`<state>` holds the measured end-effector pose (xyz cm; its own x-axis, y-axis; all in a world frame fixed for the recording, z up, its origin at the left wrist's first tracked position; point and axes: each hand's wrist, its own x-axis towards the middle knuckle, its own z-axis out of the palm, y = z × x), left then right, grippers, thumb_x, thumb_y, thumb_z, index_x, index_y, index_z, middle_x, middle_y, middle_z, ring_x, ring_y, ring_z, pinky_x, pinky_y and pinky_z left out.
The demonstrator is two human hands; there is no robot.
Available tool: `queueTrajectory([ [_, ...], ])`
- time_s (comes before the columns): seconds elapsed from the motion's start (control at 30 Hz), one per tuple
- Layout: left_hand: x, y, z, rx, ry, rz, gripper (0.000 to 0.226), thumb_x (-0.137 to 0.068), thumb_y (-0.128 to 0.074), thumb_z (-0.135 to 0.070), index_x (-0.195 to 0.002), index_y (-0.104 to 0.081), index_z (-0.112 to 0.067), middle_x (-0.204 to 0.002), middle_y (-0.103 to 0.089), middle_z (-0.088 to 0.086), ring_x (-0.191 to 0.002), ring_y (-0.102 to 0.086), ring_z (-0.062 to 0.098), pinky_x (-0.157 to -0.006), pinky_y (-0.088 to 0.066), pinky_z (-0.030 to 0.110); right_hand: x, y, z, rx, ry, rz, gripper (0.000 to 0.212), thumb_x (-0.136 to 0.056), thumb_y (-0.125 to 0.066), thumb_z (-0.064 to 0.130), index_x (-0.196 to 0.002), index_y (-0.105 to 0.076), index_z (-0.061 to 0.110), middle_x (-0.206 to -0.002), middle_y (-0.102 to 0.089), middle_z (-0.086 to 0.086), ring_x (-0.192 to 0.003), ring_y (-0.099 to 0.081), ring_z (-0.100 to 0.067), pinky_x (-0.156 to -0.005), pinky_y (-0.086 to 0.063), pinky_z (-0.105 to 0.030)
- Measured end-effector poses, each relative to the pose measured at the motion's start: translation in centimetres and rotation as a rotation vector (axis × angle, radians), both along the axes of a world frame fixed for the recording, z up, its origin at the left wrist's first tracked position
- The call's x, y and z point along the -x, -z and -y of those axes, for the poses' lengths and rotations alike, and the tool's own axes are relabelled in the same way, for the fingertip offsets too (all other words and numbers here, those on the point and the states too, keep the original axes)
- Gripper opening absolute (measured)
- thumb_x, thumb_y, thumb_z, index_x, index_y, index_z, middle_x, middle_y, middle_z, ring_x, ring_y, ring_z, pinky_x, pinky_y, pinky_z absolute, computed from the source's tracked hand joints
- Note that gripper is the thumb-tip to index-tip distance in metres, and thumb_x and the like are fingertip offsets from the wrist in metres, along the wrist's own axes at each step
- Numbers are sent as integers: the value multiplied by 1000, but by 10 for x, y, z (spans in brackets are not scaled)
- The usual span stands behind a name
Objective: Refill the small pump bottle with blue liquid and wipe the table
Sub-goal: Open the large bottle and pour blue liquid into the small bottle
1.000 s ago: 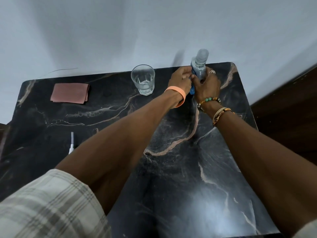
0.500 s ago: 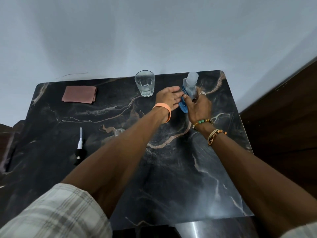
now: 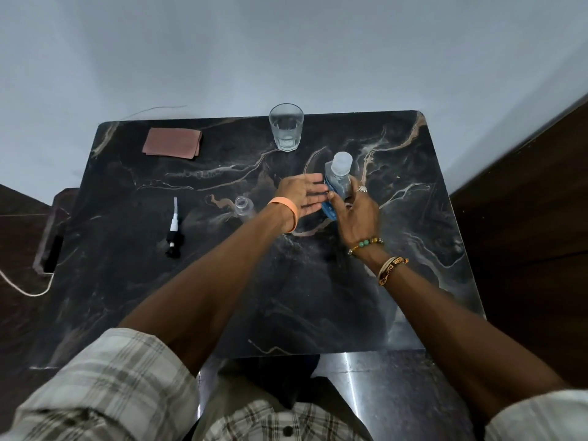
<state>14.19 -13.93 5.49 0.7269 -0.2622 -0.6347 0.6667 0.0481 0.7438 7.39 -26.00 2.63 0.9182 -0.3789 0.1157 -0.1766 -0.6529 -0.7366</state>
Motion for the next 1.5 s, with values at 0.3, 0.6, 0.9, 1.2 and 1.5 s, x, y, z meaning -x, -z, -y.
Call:
queueTrajectory([
  [0.3, 29, 15, -16, -34, -10, 2, 28, -93, -46, -2, -114, -63, -10, -89, -70, 3, -78, -67, 17, -82, -51, 31, 27, 16, -14, -17, -54, -18, 46, -90, -64, 26, -133, -50, 16, -120, -66, -6, -103, -64, -24, -83, -52, -32],
  [0.6, 49, 16, -17, -50, -56, 102, 29, -88, -54, 6, -117, -59, 0, -87, -68, 8, -64, -68, 11, -51, -51, 18, 29, 14, -10, -61, -67, -91, 74, -79, -76, 30, -141, -40, 13, -131, -59, -7, -116, -58, -23, -93, -50, -32],
  [0.9, 50, 4, -8, -470, 82, 878, 61, -75, -73, -10, -132, -52, -17, -132, -55, 2, -119, -52, 11, -94, -48, 26, 17, 8, -5, 8, -131, -72, 46, -87, -66, 30, -129, -54, 16, -108, -69, -6, -95, -66, -24, -76, -52, -30],
  [1.2, 41, -12, -1, -588, 209, 993, 44, -78, -73, -11, -120, -64, -12, -121, -66, 6, -112, -61, 20, -98, -47, 36, 18, 13, -4, 87, -121, -108, 45, -90, -61, 36, -130, -54, 17, -99, -70, -7, -86, -65, -24, -73, -49, -28],
  [1.5, 38, -9, -2, -573, 262, 1023, 67, -71, -80, -15, -132, -54, -18, -130, -60, 2, -118, -55, 16, -102, -44, 33, 22, 9, -6, 48, -126, -86, 38, -92, -60, 31, -126, -55, 13, -102, -69, -9, -91, -66, -26, -80, -54, -38],
])
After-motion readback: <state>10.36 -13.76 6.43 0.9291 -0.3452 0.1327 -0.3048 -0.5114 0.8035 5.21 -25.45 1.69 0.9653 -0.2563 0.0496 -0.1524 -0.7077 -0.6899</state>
